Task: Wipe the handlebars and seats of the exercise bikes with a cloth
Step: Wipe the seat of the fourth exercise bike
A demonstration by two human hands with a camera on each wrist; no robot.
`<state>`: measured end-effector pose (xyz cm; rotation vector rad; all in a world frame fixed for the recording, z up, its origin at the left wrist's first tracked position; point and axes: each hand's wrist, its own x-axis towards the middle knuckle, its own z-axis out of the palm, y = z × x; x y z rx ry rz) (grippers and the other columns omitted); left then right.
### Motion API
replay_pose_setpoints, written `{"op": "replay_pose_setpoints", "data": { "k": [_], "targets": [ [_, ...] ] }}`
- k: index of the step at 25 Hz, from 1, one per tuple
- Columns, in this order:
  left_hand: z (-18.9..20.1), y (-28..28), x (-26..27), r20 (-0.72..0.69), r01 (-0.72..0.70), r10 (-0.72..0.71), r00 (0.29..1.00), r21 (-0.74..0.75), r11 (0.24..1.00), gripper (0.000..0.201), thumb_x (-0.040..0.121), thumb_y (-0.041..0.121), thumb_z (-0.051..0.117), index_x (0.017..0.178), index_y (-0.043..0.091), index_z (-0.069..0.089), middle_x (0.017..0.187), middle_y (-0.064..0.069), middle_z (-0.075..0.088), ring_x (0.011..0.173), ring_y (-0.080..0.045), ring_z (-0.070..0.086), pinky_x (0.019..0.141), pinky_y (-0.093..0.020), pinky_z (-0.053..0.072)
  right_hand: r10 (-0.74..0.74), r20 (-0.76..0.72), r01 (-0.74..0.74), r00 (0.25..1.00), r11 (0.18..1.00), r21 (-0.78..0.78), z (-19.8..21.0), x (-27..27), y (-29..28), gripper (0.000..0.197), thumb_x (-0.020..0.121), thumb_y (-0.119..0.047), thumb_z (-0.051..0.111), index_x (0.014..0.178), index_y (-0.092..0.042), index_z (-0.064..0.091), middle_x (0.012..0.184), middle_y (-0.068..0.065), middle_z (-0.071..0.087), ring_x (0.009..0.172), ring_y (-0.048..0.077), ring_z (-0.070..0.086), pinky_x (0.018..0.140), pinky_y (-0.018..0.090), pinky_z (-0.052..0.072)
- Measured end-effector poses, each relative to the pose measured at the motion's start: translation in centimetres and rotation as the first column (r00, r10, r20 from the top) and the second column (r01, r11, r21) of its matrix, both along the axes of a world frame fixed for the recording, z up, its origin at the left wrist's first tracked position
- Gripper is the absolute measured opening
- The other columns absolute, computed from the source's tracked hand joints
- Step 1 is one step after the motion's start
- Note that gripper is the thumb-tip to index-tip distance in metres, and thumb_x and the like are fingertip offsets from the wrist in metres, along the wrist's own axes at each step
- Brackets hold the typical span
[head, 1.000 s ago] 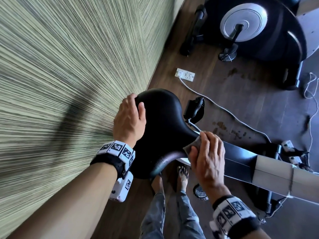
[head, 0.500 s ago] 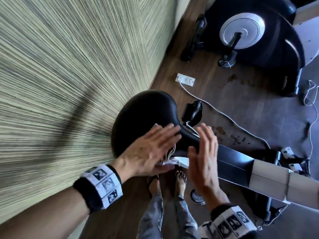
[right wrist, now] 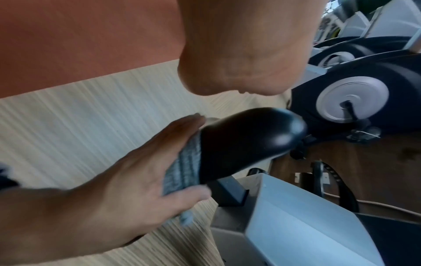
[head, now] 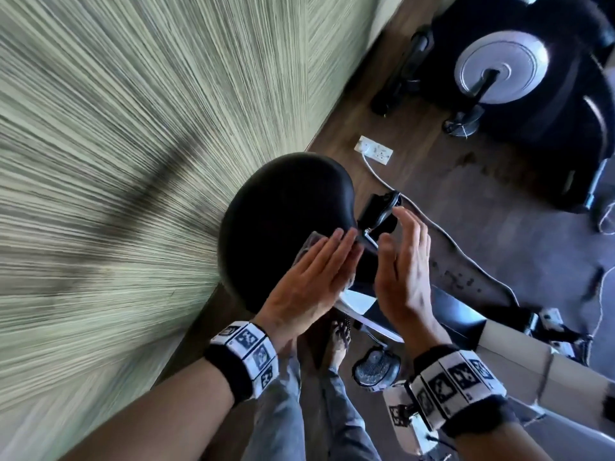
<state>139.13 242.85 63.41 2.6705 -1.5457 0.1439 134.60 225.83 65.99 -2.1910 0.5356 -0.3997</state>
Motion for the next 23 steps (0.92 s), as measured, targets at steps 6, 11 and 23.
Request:
{"op": "replay_pose_setpoints", "data": {
  "k": [6, 11, 23],
  "targets": [
    [0.5, 6.0, -1.1, -0.143, -0.319, 0.319, 0.937, 0.026, 0.947, 0.093, 0.088, 0.046, 0.073, 0.154, -0.005, 0.033, 0.164, -0.027, 0.023, 0.154, -0.037, 0.023, 0.122, -0.048, 0.03, 0.2, -0.313, -0.244, 0.929, 0.964, -0.107, -0.9, 1.6, 1.6, 0.056, 0.107, -0.042, 0.031, 0.152, -0.009, 0.041, 0.151, 0.008, 0.052, 0.135, 0.026, 0.05, 0.111, 0.036, 0.037],
    [-0.5, -0.3, -1.5, 0.037, -0.231, 0.231, 0.972, -0.019, 0.973, 0.056, 0.106, 0.017, 0.047, 0.155, -0.005, 0.032, 0.163, -0.027, 0.025, 0.152, -0.037, 0.027, 0.123, -0.045, 0.029, 0.256, -0.411, -0.349, 0.875, 0.922, -0.169, -1.1, 0.7, 1.9, 0.076, 0.107, -0.057, 0.004, 0.159, -0.007, 0.029, 0.162, 0.011, 0.037, 0.148, 0.025, 0.037, 0.121, 0.032, 0.024],
    [-0.3, 7.1, 3.5, -0.385, -0.708, 0.6, 0.701, -0.279, 0.649, 0.063, 0.106, 0.037, 0.042, 0.154, -0.003, 0.036, 0.163, -0.022, 0.028, 0.152, -0.032, 0.027, 0.123, -0.046, 0.029, 0.169, -0.441, -0.336, 0.882, 0.881, -0.334, -1.0, -0.3, 2.9, 0.071, 0.106, -0.053, 0.023, 0.157, -0.004, 0.029, 0.154, 0.016, 0.046, 0.136, 0.031, 0.049, 0.112, 0.041, 0.038]
  ]
}}
